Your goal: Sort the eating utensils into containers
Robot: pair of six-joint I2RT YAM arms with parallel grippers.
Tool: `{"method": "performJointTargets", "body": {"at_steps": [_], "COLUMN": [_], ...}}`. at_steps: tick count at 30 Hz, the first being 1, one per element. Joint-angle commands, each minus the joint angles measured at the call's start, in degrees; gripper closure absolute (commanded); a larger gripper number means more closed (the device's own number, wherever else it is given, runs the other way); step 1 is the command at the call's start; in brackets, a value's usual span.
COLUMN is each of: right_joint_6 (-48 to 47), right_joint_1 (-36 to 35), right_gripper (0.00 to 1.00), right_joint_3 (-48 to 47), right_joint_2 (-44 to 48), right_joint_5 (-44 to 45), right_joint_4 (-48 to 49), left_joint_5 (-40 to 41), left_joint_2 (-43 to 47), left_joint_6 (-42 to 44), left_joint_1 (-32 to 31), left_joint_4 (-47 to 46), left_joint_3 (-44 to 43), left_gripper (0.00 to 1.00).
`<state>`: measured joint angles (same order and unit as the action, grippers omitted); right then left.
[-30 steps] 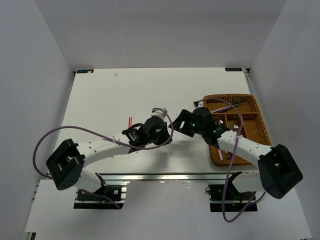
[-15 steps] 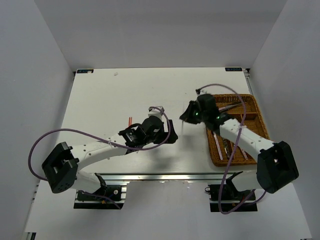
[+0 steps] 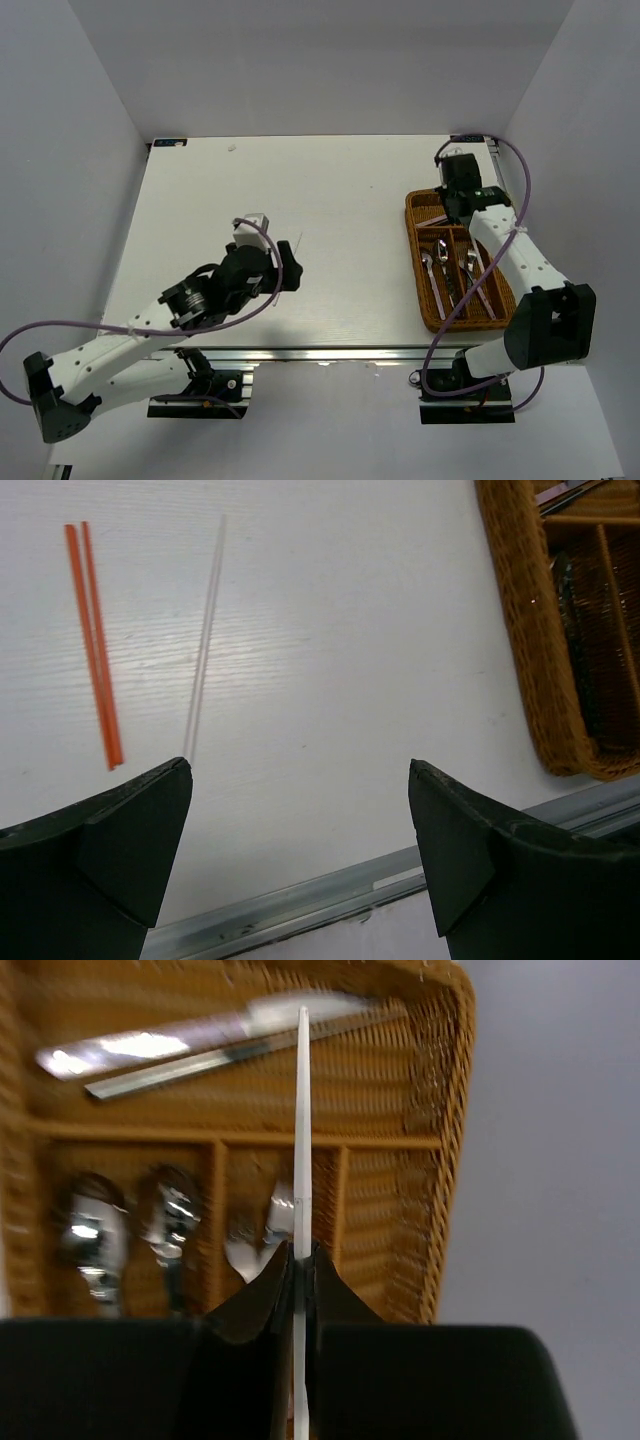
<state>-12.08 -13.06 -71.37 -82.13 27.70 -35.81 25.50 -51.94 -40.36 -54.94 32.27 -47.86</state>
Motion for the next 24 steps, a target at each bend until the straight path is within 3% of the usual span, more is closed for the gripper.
{"method": "performJointTargets", "body": {"at_steps": [1, 4, 12, 21, 24], "right_joint_6": [-9.89, -12.44, -13.59, -10.07, -9.37], "right_joint_1": [1.89, 4.00, 10.24, 15.52, 15.70], "right_gripper": [1.00, 1.00, 1.00, 1.00, 0.91], "right_joint_3": [7.18, 13.08, 23.46, 24.79, 24.44], "right_joint_2": [1.79, 2.32, 6.63, 3.56, 1.45], "right_joint_5": [9.02, 16.75, 18.00, 16.77, 16.51], "right_joint_4": [4.68, 11.36, 21.74, 24.56, 23.69], "left_joint_5": [3.68, 1.68, 1.22, 1.13, 1.31], "left_joint_2": [4.82, 8.52, 9.14, 11.34, 10.81], "left_joint_6": [2.21, 2.65, 3.36, 3.18, 3.09], "left_joint_1": [-0.26, -0.26, -0.26, -0.26, -0.26], "left_joint_4": [6.31, 4.48, 4.47, 4.20, 4.29], "left_joint_3": [2.59, 3.91, 4.26, 4.97, 4.97], "left_gripper": [0.02, 0.02, 0.02, 0.02, 0.02]}}
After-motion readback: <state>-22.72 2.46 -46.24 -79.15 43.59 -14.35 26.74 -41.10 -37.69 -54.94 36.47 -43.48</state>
